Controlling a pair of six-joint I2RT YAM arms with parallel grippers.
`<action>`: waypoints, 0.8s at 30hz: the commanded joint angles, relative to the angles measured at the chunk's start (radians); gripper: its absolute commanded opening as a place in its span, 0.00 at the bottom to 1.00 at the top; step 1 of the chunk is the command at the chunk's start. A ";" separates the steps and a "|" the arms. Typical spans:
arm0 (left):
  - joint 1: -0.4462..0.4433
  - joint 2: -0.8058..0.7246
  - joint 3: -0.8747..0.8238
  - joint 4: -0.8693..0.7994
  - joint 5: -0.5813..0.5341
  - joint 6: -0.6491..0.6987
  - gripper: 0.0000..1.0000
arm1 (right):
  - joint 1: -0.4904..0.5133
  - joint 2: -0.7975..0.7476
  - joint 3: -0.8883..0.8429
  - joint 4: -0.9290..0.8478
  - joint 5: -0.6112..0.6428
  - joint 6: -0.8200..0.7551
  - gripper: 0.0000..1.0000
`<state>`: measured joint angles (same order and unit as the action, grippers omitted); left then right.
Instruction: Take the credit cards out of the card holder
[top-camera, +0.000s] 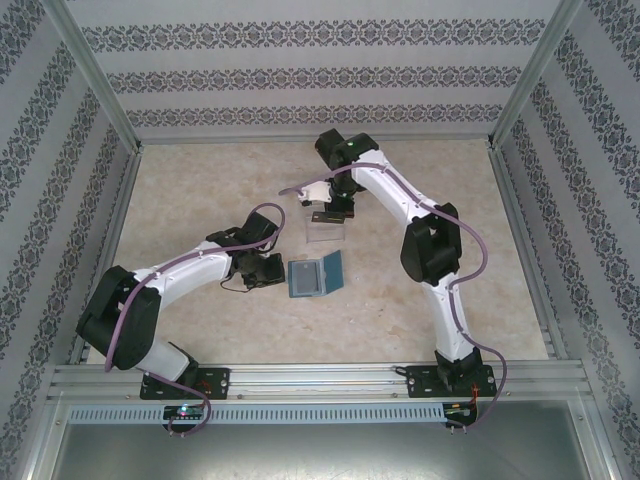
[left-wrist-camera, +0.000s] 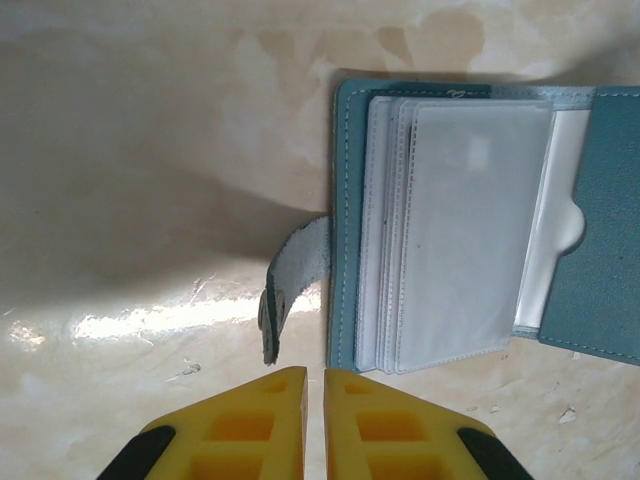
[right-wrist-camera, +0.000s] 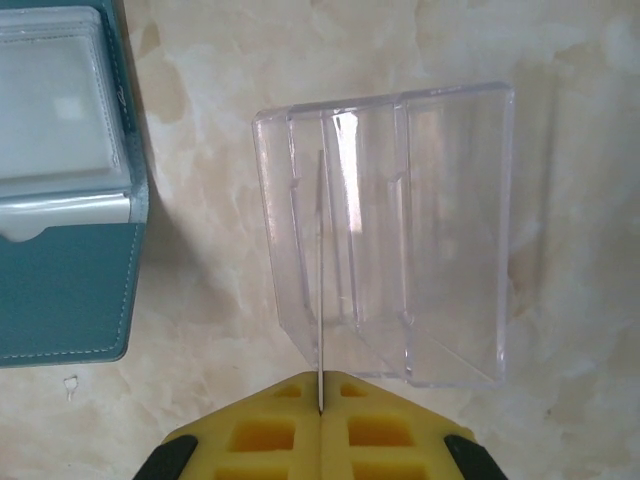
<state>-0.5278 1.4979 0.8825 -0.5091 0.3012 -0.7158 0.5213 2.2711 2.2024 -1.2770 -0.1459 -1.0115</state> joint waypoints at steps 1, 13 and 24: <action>0.016 -0.024 -0.005 0.009 -0.021 -0.009 0.13 | 0.008 0.048 0.048 -0.074 -0.001 -0.052 0.00; 0.025 -0.022 -0.007 0.011 -0.014 -0.001 0.13 | 0.017 0.112 0.058 -0.111 -0.058 -0.068 0.00; 0.033 -0.034 -0.012 0.010 -0.014 -0.001 0.13 | 0.029 0.110 0.110 -0.137 -0.044 -0.064 0.00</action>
<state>-0.5064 1.4937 0.8787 -0.5087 0.3012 -0.7155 0.5415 2.3924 2.2543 -1.3712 -0.1768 -1.0550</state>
